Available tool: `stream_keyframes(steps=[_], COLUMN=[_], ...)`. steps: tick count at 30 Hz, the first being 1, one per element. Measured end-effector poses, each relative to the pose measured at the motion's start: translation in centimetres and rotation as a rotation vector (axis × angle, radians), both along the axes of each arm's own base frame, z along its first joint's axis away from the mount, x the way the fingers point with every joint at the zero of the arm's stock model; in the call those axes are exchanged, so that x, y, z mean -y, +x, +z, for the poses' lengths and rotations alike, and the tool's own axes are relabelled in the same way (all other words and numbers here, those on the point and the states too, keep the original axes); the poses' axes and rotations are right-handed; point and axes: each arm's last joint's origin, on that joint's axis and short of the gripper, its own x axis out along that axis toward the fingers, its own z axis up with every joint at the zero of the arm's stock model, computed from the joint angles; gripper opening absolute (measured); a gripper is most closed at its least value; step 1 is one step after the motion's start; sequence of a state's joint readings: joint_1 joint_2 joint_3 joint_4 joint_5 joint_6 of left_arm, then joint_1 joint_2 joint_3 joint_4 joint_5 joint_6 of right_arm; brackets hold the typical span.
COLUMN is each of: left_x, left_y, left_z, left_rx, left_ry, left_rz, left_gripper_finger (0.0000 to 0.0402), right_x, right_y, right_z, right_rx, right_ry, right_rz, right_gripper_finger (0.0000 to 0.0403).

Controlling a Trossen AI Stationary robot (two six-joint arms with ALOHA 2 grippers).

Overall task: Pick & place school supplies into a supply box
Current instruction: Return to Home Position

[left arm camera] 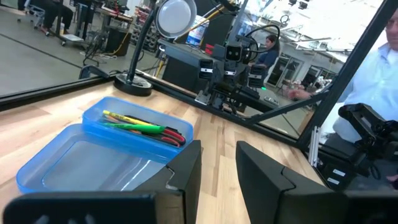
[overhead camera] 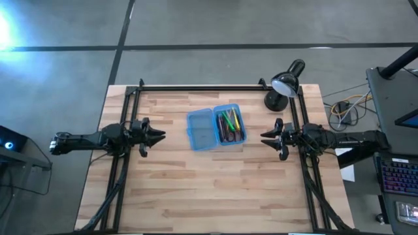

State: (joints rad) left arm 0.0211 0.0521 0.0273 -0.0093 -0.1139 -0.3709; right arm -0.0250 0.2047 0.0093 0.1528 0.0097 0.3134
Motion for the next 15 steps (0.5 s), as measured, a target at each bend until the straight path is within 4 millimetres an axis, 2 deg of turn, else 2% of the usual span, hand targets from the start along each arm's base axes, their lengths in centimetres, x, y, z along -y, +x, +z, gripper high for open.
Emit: stream_keyframes(steps=[15], left_x=[0.0], left_y=[0.0], left_z=[0.0], left_rx=[0.0], left_ry=[0.0], left_rz=[0.0], left_gripper_finger=[0.0084], right_x=[0.0], right_y=[0.0], right_z=[0.0], right_rx=[0.0], right_ry=[0.0], right_rz=[0.0], right_gripper_finger=[0.0129])
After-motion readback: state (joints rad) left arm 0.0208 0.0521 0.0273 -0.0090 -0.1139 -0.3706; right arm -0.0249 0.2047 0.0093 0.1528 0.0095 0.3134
